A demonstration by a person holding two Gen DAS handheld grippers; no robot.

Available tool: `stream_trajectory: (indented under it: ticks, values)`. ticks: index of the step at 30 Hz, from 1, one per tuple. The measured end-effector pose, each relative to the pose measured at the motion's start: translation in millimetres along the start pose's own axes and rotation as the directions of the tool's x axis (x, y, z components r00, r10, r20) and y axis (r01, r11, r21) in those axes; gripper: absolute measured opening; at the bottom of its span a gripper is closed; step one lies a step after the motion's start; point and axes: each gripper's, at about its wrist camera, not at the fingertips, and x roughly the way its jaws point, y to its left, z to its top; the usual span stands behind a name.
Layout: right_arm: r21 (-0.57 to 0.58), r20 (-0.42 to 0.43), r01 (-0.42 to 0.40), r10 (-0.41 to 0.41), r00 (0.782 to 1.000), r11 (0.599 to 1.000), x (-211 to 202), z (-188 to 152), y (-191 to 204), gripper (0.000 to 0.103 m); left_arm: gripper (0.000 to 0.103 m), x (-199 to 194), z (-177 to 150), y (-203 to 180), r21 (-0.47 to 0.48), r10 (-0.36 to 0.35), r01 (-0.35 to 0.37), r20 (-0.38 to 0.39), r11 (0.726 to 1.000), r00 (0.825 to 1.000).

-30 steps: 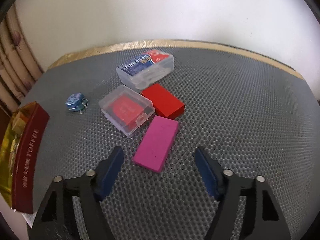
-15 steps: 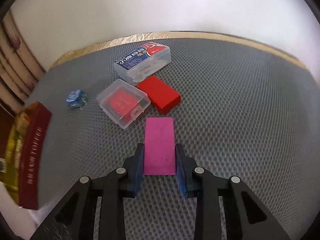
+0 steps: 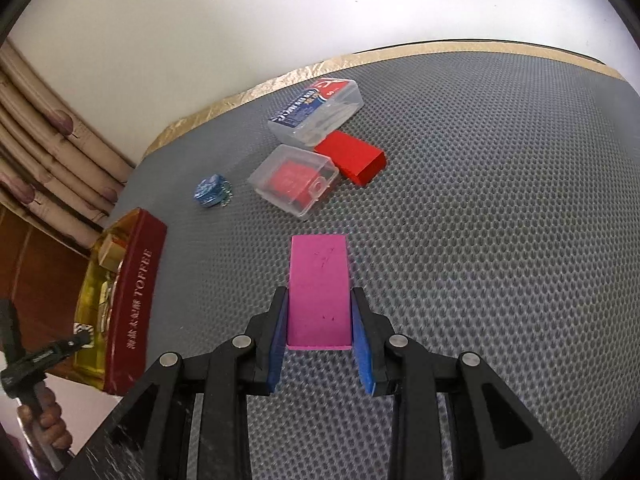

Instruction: Organize rigid objects

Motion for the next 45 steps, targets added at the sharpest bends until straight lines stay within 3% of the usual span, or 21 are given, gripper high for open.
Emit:
stream_trajectory:
  ticks: [3,5,13,18,21,26,33,45]
  values:
    - [0.010,-0.005,-0.021,0.021,1.000,1.000,-1,4,4,0.028,0.031,0,-1,-2,0.023,0.029,-0.029,0.000,0.999,1.000]
    - [0.023,-0.007,-0.043,0.043,0.999,0.999,-5,2,5,0.028,0.040,0,-1,-3,0.029,0.025,-0.025,-0.003,0.999,1.000]
    - [0.013,-0.006,-0.118,0.118,0.993,0.993,-26,-3,27,0.028,0.041,-20,-8,10,-0.015,0.028,-0.028,0.041,1.000,0.999]
    - [-0.044,-0.024,-0.205,0.204,0.979,0.978,-35,-1,68,0.028,0.041,-33,-21,28,-0.086,-0.056,0.061,0.056,0.994,0.997]
    - [-0.090,-0.060,-0.272,0.268,0.962,0.958,-34,-4,108,0.028,0.041,-39,-25,25,-0.040,-0.049,0.053,0.072,0.998,0.996]
    - [-0.183,-0.126,-0.335,0.315,0.941,0.924,-22,-13,169,0.028,0.041,-47,-26,31,-0.057,-0.166,0.172,0.090,0.984,0.982]
    - [-0.276,-0.228,-0.347,0.290,0.929,0.896,20,-34,224,0.028,0.041,-65,-26,40,-0.070,-0.077,0.093,0.205,0.993,0.976]
    - [-0.402,-0.262,-0.262,0.165,0.951,0.877,60,-59,252,0.028,0.041,-56,-28,39,-0.046,0.018,-0.008,0.214,0.999,0.977]
